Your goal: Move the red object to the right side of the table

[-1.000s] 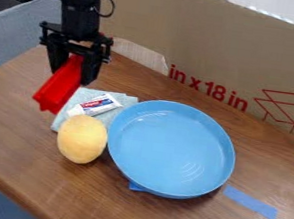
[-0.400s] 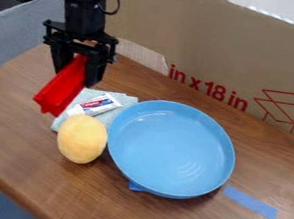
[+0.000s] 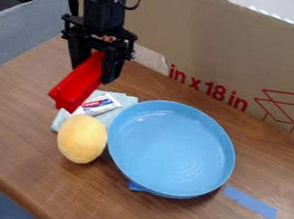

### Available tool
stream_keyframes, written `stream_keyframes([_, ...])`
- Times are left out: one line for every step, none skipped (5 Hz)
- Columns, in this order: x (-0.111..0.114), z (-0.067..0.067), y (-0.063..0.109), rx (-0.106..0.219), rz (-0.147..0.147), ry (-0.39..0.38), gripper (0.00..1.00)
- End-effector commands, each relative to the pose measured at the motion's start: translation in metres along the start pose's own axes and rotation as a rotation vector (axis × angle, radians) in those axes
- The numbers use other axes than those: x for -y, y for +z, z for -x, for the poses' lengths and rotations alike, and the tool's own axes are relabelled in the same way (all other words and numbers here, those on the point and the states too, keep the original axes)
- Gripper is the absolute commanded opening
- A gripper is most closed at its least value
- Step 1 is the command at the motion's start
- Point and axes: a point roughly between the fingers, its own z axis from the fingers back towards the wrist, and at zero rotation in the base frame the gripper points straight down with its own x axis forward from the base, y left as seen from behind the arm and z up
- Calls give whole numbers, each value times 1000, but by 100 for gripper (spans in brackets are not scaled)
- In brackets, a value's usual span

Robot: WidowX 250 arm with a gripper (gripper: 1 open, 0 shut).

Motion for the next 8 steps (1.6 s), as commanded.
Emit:
stream_keyframes([3, 3, 21, 43, -26, -53, 0])
stream_keyframes([19, -1, 31, 38, -48, -82, 0])
stream_keyframes([47, -11, 33, 45, -45, -110, 0])
stream_keyframes([73, -16, 57, 83, -17, -132, 0])
stream_keyframes([71, -12, 70, 85, 3, -151, 0])
stream_keyframes([92, -19, 56, 76, -2, -221, 0])
stream_keyframes([114, -32, 57, 57, -24, -254, 0])
stream_keyframes([151, -48, 67, 65, -33, -295, 0])
